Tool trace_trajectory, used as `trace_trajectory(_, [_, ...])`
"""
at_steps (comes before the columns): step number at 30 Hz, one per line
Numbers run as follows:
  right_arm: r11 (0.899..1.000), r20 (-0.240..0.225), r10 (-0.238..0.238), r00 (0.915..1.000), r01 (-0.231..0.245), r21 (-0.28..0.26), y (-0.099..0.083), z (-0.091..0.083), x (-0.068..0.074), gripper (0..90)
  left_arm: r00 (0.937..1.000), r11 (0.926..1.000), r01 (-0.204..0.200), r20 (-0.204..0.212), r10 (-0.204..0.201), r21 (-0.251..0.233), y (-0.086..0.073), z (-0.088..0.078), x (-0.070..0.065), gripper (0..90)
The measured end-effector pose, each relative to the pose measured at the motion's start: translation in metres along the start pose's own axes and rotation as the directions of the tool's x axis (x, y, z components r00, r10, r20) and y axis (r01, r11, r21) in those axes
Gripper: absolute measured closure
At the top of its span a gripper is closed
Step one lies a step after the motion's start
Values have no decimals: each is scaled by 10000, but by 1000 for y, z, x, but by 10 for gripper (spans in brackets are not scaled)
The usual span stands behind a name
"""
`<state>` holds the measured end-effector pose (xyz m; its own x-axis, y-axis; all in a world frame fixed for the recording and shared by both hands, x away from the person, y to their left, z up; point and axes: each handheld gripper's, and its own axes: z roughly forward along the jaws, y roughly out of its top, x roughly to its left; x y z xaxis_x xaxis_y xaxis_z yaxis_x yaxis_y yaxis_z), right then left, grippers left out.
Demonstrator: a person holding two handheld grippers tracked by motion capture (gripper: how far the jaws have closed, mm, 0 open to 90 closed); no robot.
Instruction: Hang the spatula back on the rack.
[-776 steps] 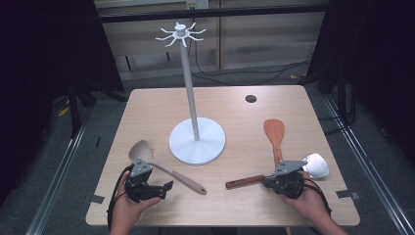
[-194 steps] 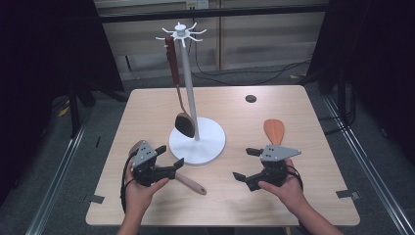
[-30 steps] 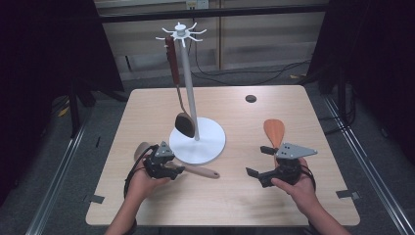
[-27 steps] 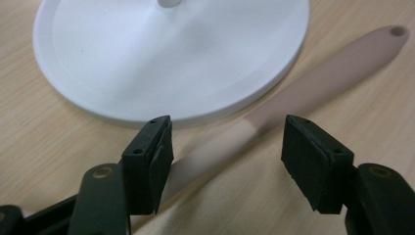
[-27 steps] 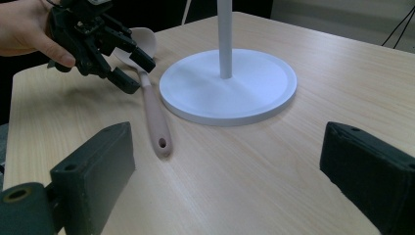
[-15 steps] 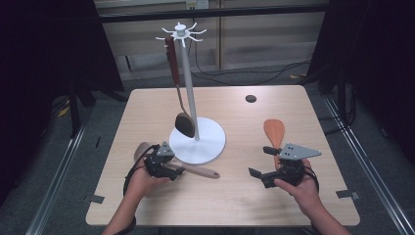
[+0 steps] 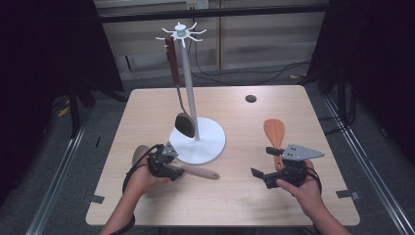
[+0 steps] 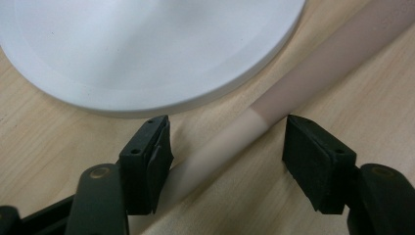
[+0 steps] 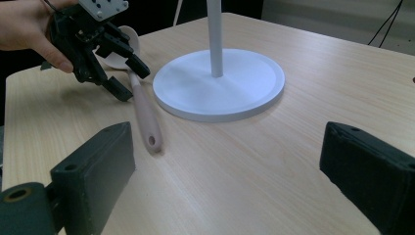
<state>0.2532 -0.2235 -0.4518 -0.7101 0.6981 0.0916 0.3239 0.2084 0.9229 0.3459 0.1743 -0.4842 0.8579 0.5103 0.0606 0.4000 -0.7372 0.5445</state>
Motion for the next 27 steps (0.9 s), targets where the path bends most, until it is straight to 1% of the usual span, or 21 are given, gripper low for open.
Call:
trace_trajectory(2, [10000,-14,-22,10000,22,28,0,0,0,59,9999,9994,-147,32,146,303,2,-2,-1,372])
trace_trajectory(3, [10000,-8,-25,10000,25,27,0,0,0,59,9997,9992,-230,3,230,337,2,-2,-2,377])
trace_trajectory(5, [10000,-8,-20,10000,20,19,0,0,0,59,9997,9989,-262,23,261,392,3,-2,-3,393])
trace_trajectory(6, [10000,-6,-27,10000,27,17,0,0,0,59,9992,9981,-397,79,393,473,4,-3,-3,393])
trace_trajectory(7, [10000,-14,-62,10000,62,-11,0,0,0,59,9992,9984,-351,182,343,440,4,-3,-5,406])
trace_trajectory(8, [10000,-26,-48,10000,48,-7,0,0,0,59,9987,9981,-412,314,398,461,5,-3,-7,433])
trace_trajectory(9, [10000,10,-36,10000,36,24,0,0,0,59,9973,9968,-605,452,582,531,6,-3,-9,444])
trace_trajectory(11, [10000,9,-36,10000,36,32,0,0,0,59,9970,9962,-654,453,628,574,6,-3,-10,470])
trace_trajectory(12, [10000,-5,-91,10000,91,20,0,-1,0,59,9954,9942,-836,533,801,677,7,-5,-14,484])
trace_trajectory(13, [10000,-15,-60,10000,60,28,0,-1,0,59,9956,9945,-790,558,752,682,7,-5,-16,493])
trace_trajectory(16, [10000,8,-78,10000,78,42,0,0,0,59,9950,9935,-823,634,774,790,9,-7,-21,516])
trace_trajectory(17, [10000,5,-85,10000,85,51,0,0,1,59,9937,9911,-956,675,896,921,9,-8,-23,527])
trace_trajectory(18, [9999,25,-90,10000,90,65,0,0,1,59,9922,9899,-1051,769,979,947,10,-9,-24,539])
trace_trajectory(19, [9999,25,-90,10000,90,65,0,0,1,59,9922,9899,-1051,769,979,947,10,-9,-24,551])
trace_trajectory(20, [9999,-32,-115,9999,115,44,0,1,1,59,9925,9927,-931,869,864,768,9,-8,-28,560])
trace_trajectory(21, [9999,-32,-115,9999,115,44,0,1,1,59,9925,9927,-931,869,864,768,9,-8,-28,567])
trace_trajectory(22, [9999,-53,-123,9999,123,82,1,2,2,59,9919,9928,-949,910,882,727,8,-9,-30,572])
trace_trajectory(23, [9999,-62,-148,9999,148,77,1,2,2,59,9905,9910,-1074,948,997,797,8,-9,-30,576])
trace_trajectory(25, [9998,-62,-155,9999,155,112,1,4,3,59,9907,9928,-985,1013,913,687,9,-7,-32,583])
trace_trajectory(26, [9998,-100,-153,9998,154,110,1,4,3,59,9910,9948,-838,1098,772,572,10,-6,-35,589])
trace_trajectory(27, [9998,-112,-168,9998,169,107,1,5,3,59,9910,9948,-838,1098,772,572,10,-6,-35,598])
